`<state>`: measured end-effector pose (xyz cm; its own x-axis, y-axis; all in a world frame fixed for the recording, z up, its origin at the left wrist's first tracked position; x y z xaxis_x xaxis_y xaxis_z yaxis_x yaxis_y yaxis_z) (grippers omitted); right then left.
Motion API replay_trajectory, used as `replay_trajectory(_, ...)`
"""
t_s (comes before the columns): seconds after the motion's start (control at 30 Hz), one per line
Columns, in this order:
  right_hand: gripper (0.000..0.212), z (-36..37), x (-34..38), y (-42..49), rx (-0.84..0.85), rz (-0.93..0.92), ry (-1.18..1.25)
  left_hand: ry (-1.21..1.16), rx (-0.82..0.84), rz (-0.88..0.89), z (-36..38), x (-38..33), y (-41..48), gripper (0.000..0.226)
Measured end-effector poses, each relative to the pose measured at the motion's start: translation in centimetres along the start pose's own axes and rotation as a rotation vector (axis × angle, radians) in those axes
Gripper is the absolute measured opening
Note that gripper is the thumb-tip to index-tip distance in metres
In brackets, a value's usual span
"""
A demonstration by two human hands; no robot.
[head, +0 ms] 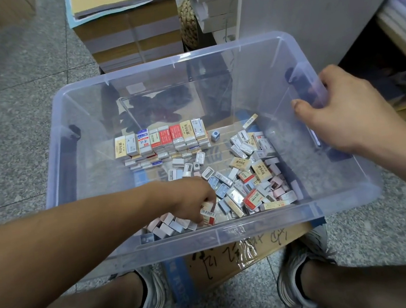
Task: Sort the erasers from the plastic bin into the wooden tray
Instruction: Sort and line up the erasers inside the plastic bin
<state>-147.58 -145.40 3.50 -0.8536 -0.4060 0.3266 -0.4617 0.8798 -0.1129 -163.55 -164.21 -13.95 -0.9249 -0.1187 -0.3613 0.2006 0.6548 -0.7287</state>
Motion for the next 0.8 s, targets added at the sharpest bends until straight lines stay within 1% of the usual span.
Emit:
replay_trajectory(0.1, 0.037, 0.1, -0.1, 0.1, -0.002, -0.003, 0.006, -0.040, 0.019, -0.006, 0.0, 0.0, -0.1, 0.035)
replay_trajectory(0.17, 0.037, 0.1, -0.1, 0.1, -0.005, -0.010, 0.009, -0.049, 0.042, -0.027, 0.1, 0.0, -0.2, 0.040)
replay_trajectory(0.23, 0.037, 0.1, -0.1, 0.2, -0.007, -0.013, 0.010, -0.025, 0.072, -0.039, 0.2, -0.1, -0.3, 0.043)
replay_trajectory(0.33, 0.037, 0.1, -0.1, 0.2, -0.010, -0.015, 0.015, 0.042, 0.109, -0.040, 0.6, -0.3, -0.3, 0.040)
replay_trajectory(0.4, 0.036, 0.1, -0.1, 0.2, -0.015, -0.021, 0.017, 0.037, 0.119, -0.052, 0.7, -0.1, -0.4, 0.039)
replay_trajectory(0.43, 0.036, 0.1, -0.1, 0.2, -0.016, -0.023, 0.021, 0.006, 0.113, -0.058, 0.6, 0.0, -0.4, 0.036)
replay_trajectory(0.53, 0.036, 0.1, -0.1, 0.2, -0.016, -0.026, 0.029, -0.138, 0.079, -0.084, -0.1, 0.4, -0.6, 0.015)
replay_trajectory(0.57, 0.036, 0.1, -0.1, 0.2, -0.015, -0.024, 0.030, -0.203, 0.065, -0.089, -0.5, 0.3, -0.7, 0.013)
replay_trajectory(0.67, 0.036, 0.1, -0.1, 0.2, -0.009, -0.018, 0.037, -0.397, 0.008, -0.090, -1.9, -0.1, -0.9, 0.022)
replay_trajectory(0.8, 0.035, 0.1, -0.1, 0.2, -0.005, -0.014, 0.039, -0.483, -0.041, -0.049, -2.6, -1.0, -0.3, 0.031)
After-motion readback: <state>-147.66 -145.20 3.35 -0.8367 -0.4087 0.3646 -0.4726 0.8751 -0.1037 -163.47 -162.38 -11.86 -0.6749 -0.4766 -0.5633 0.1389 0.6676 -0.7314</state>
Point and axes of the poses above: each hand's wrist, its own y-axis towards the middle knuckle, its own z-axis out of the palm, x = y × z, the point moved 7 cm from there along y, towards the middle knuckle, and after that the axes turned 6 degrees about -y, right-handed, at the moved point
